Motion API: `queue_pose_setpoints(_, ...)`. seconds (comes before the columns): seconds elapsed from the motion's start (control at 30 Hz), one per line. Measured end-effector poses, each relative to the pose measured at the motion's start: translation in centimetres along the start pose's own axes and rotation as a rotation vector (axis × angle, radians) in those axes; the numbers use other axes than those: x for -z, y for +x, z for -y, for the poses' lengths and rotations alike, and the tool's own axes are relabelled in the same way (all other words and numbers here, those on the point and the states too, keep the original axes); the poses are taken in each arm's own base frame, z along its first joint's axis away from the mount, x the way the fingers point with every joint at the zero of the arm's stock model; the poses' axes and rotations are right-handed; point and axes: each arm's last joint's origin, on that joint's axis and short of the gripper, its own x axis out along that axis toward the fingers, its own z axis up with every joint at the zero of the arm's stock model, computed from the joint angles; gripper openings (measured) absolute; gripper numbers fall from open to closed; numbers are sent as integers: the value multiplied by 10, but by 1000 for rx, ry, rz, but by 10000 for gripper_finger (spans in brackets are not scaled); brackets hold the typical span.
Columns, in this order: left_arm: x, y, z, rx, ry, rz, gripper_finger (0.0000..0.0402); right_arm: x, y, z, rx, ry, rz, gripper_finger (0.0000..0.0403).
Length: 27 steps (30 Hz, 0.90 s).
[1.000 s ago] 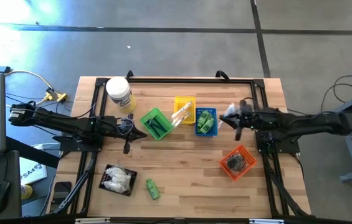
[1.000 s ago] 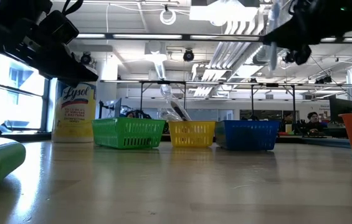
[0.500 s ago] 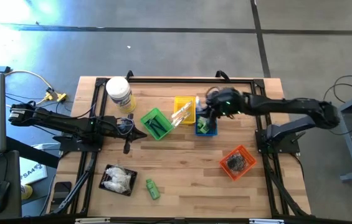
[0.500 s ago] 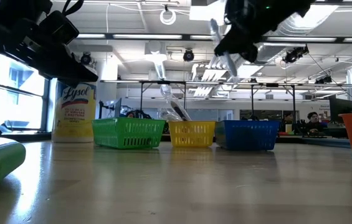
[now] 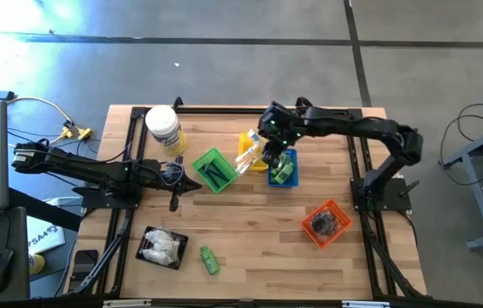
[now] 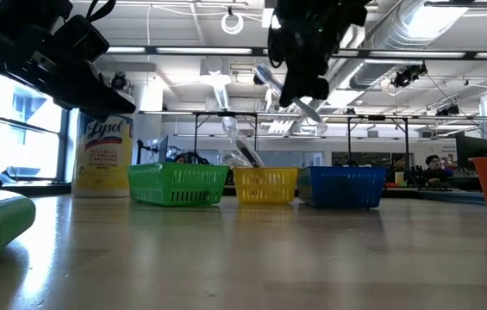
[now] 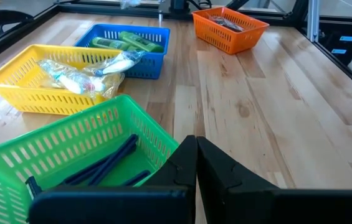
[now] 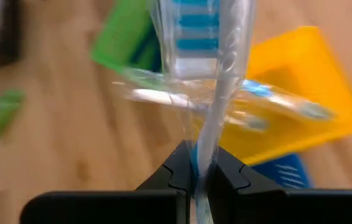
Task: Pick & Place Travel size toiletries
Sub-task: Put the blue toothbrush into the yellow basket
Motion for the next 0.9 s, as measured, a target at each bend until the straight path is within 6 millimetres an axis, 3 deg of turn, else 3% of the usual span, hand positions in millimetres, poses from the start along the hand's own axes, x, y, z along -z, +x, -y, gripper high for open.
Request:
queue_pose_setpoints(0.13,0,0,0,0,0,0,1,-11,0,6,-107,14,-29,19)
queue_pose_setpoints(0.4,1,0,0,0,7,-6,1,-14,3,29,135,-5,-158,19)
queue_pose_setpoints(0.7,1,0,0,0,7,-5,1,-18,23,46,-53,367,-181,19)
queue_pose_setpoints(0.9,0,0,0,0,9,-5,1,-21,41,47,-190,509,-210,19)
